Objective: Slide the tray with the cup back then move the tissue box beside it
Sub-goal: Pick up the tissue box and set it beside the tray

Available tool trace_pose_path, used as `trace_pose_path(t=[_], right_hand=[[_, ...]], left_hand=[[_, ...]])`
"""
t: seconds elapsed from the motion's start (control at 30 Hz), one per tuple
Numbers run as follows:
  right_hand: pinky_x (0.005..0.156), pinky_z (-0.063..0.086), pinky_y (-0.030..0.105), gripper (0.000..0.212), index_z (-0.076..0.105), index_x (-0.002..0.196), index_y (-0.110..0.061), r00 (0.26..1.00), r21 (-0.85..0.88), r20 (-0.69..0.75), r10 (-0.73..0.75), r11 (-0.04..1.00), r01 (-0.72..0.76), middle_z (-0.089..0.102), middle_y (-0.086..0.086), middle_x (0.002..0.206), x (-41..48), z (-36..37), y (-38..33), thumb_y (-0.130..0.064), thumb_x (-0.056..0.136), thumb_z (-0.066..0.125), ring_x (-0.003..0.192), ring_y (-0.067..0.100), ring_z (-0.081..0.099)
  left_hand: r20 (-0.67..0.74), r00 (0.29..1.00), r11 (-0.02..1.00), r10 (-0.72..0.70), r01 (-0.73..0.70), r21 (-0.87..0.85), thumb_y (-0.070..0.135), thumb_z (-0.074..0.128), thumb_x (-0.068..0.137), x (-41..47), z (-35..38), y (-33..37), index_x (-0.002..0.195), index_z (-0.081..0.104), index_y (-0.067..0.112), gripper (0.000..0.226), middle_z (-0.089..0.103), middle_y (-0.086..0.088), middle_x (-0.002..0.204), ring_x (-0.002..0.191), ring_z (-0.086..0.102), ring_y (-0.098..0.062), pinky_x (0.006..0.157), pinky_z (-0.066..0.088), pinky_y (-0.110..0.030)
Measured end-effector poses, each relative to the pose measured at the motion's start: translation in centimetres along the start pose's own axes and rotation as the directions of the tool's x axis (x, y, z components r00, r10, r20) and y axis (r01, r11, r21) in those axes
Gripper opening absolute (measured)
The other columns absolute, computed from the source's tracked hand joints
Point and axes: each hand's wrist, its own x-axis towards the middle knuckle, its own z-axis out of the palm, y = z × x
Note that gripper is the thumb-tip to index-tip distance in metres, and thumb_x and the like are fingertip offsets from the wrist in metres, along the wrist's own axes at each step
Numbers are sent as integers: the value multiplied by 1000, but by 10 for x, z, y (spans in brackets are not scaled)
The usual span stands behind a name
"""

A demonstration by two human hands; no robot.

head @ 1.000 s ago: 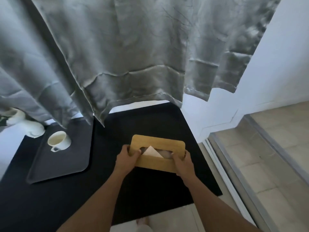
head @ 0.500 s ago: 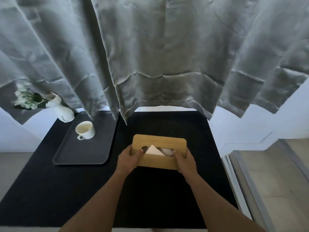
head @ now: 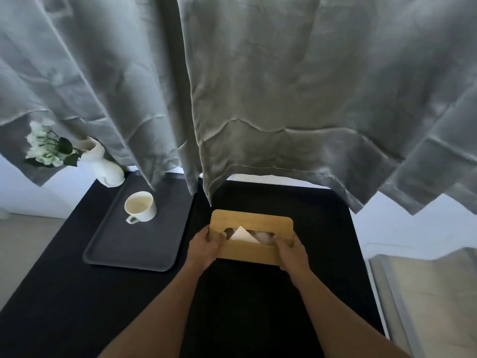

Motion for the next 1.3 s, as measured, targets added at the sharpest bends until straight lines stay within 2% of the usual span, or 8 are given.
trace_pose_path(t=[0.2, 0.3, 0.47, 0.57, 0.73, 0.87, 1.0, 1.3], right_hand=[[102, 44, 55, 55, 37, 142, -27, 1000, 19, -12, 2, 1000, -2, 41, -12, 94, 31, 14, -20, -38, 92, 56, 104, 21, 46], [102, 43, 56, 50, 40, 138, -27, 1000, 9, -25, -3, 1000, 3, 48, -3, 110, 47, 18, -30, -38, 92, 55, 106, 22, 48], [95, 49, 54, 52, 38, 140, -29, 1000, 18, -23, 20, 1000, -20, 45, 1, 117, 74, 19, -46, -40, 92, 55, 109, 25, 50], [92, 51, 53, 54, 37, 142, -30, 998, 21, -48, 34, 999, -33, 46, 2, 120, 90, 20, -55, -41, 93, 55, 109, 26, 50], [91, 52, 53, 62, 34, 147, -30, 996, 17, -77, 48, 999, -47, 45, 9, 140, 120, 23, -76, -44, 92, 56, 119, 31, 50], [91, 53, 53, 60, 36, 147, -29, 995, 13, -92, 41, 999, -40, 47, 8, 142, 141, 24, -91, -44, 92, 56, 119, 29, 50], [93, 52, 53, 58, 37, 145, -27, 995, 17, -84, 55, 998, -54, 47, 7, 141, 157, 23, -100, -42, 93, 56, 117, 28, 50], [91, 54, 53, 54, 40, 143, -28, 995, -1, -70, 72, 997, -72, 47, 7, 139, 180, 22, -111, -42, 93, 56, 117, 28, 50]], left_hand=[[21, 1000, 999, -14, 13, 41, 64, 57, 80, 44, -8, 10, 150, 34, 20, 85, 50, -12, 138, 116, 57, -32, 95, 55, -50], [36, 999, 999, -6, 5, 39, 49, 52, 94, 64, -8, 18, 148, 37, 20, 63, 52, -6, 124, 112, 58, -31, 94, 55, -49], [51, 999, 996, 6, -10, 89, 48, 53, 95, 97, -5, 31, 143, 42, 17, 58, 51, -3, 113, 105, 58, -27, 92, 56, -49], [55, 997, 987, 46, -54, 149, 55, 50, 93, 117, -5, 37, 138, 45, 18, 59, 56, -9, 119, 105, 60, -28, 92, 55, -50], [41, 996, 982, 78, -84, 172, 59, 48, 90, 153, -4, 51, 134, 49, 21, 58, 58, -11, 120, 104, 62, -32, 90, 56, -52], [28, 996, 982, 90, -93, 166, 59, 50, 89, 179, -2, 61, 120, 55, 19, 51, 58, -14, 122, 107, 61, -36, 88, 56, -52], [21, 997, 983, 79, -82, 165, 56, 51, 91, 195, 2, 67, 126, 54, 16, 53, 54, -11, 121, 110, 58, -36, 89, 56, -52], [6, 995, 982, 102, -102, 162, 67, 49, 81, 211, 1, 75, 127, 56, 15, 69, 59, -15, 122, 109, 61, -36, 86, 58, -51]])
